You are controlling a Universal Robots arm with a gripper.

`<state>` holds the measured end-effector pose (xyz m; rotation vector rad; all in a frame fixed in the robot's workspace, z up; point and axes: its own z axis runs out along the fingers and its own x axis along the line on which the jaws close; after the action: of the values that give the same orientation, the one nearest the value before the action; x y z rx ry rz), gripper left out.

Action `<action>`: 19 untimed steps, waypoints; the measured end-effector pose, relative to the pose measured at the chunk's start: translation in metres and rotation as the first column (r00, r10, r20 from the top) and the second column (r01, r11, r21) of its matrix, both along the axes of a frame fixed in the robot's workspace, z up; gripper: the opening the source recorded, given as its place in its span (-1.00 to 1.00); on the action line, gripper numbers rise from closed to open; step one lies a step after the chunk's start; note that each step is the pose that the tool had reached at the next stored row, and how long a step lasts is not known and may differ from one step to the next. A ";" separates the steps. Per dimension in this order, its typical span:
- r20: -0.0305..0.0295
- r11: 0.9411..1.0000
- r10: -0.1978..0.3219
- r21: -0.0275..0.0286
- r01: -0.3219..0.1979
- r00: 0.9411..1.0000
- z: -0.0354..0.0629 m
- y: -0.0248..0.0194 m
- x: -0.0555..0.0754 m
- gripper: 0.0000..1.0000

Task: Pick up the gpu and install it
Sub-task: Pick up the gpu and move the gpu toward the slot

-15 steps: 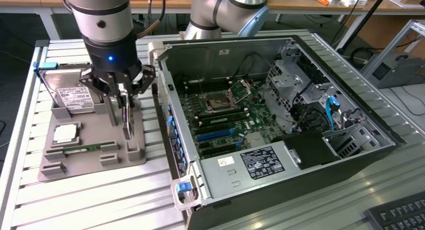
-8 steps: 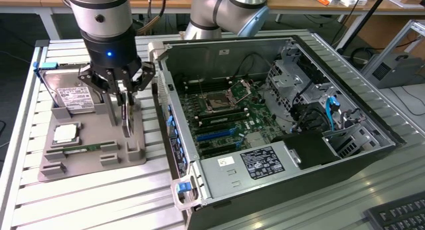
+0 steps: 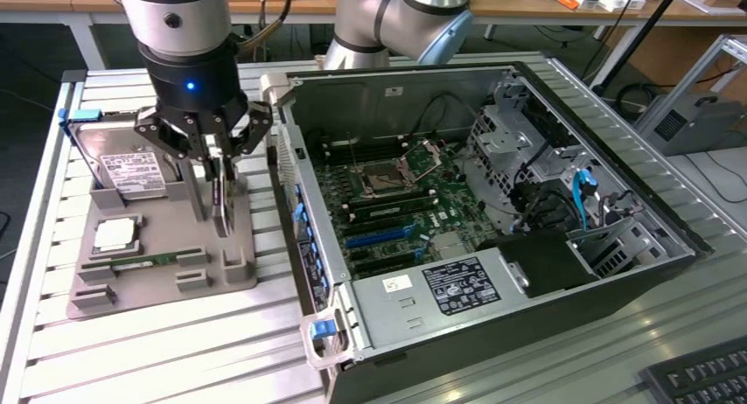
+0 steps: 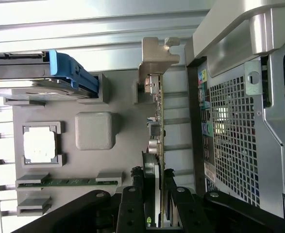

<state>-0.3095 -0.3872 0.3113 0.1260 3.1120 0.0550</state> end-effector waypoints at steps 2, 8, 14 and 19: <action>0.000 1.000 0.000 0.000 0.000 1.000 0.0022 0.0000 0.000 -0.47; 0.000 1.000 0.000 0.000 0.000 1.000 0.0083 0.0000 0.000 -0.47; 0.000 1.000 0.000 0.000 0.000 1.000 0.0163 0.0000 0.000 -0.47; 0.000 1.000 0.000 0.000 0.000 1.000 0.0445 0.0000 0.000 -0.47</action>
<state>-0.3095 -0.3872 0.3557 0.1260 3.1120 0.0550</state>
